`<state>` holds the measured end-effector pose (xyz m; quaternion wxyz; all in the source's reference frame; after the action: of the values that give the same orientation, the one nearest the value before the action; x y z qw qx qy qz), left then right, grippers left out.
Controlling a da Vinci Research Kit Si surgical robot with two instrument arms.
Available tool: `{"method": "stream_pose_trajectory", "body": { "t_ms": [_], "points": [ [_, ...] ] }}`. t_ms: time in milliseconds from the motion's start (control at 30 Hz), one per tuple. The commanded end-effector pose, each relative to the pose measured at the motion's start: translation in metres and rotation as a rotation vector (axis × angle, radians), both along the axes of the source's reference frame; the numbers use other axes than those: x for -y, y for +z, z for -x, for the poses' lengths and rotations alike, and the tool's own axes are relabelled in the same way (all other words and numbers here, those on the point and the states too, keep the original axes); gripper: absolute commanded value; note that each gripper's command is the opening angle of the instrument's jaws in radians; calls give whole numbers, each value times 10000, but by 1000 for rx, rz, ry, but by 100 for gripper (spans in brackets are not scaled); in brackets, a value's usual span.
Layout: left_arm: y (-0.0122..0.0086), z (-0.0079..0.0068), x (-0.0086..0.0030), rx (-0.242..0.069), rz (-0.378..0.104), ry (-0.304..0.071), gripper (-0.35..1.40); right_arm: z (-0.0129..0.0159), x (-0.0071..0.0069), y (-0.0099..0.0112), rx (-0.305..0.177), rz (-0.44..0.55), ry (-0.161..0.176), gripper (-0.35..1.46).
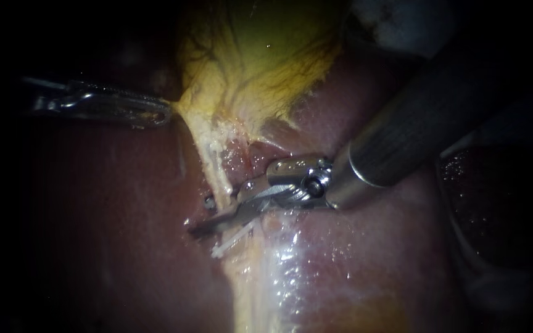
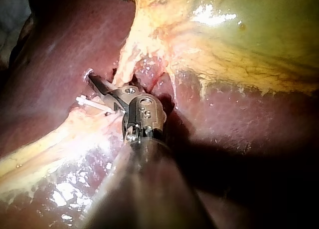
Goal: Clipping second clip left tube
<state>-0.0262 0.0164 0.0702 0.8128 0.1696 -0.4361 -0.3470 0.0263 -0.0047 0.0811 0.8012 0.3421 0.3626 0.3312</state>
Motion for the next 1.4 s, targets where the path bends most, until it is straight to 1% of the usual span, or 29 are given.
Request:
{"method": "stream_pose_trajectory", "body": {
  "t_ms": [33,100,167,200,333,433,500,633,667,700,733,767,833,867,933,1033,1100,1167,1233,1400],
  "points": [
    [0,0,0,0,0,-1,-35,1,-1,-1,-2,3,-3,42],
    [0,0,0,0,0,-1,-35,3,-4,-4,-5,6,-5,44],
    [0,0,0,0,0,0,-35,6,-9,-9,-17,9,-5,44],
    [0,0,0,0,0,0,-35,8,-12,-11,-28,3,1,46],
    [0,0,0,0,0,0,-35,17,-27,-23,-83,-15,20,48],
    [0,-1,0,0,0,0,-35,23,-32,-28,-119,-34,11,49],
    [-1,-1,0,0,0,0,-35,26,-34,-29,-160,-55,9,50],
    [-1,-1,0,0,0,0,-35,30,-33,-30,-247,-98,-20,50],
    [-1,-1,0,0,0,0,-35,31,-32,-30,-280,-109,-24,50],
    [-1,-1,0,0,0,0,-35,32,-32,-30,-303,-116,-26,50],
    [-1,-1,0,0,0,0,-35,33,-32,-30,-327,-122,-24,51],
    [-1,-1,0,0,0,0,-35,34,-32,-29,-372,-127,-20,51],
    [-1,-1,0,0,0,0,-35,35,-32,-29,-426,-173,-5,51],
    [-1,-1,0,0,0,0,-35,35,-31,-29,-449,-193,-3,51],
    [-1,-1,0,0,0,0,-35,36,-29,-29,-515,-226,1,52],
    [-1,0,0,0,0,0,-35,36,-25,-30,-589,-264,4,53],
    [-1,0,0,0,0,0,-35,35,-22,-33,-627,-286,3,53],
    [-1,0,0,0,0,0,-35,33,-19,-36,-649,-295,-1,53],
    [-1,0,0,0,0,0,-35,29,-15,-41,-664,-315,-4,53],
    [-1,0,0,0,0,-1,-35,22,-6,-48,-678,-345,-23,53]
  ]
}}
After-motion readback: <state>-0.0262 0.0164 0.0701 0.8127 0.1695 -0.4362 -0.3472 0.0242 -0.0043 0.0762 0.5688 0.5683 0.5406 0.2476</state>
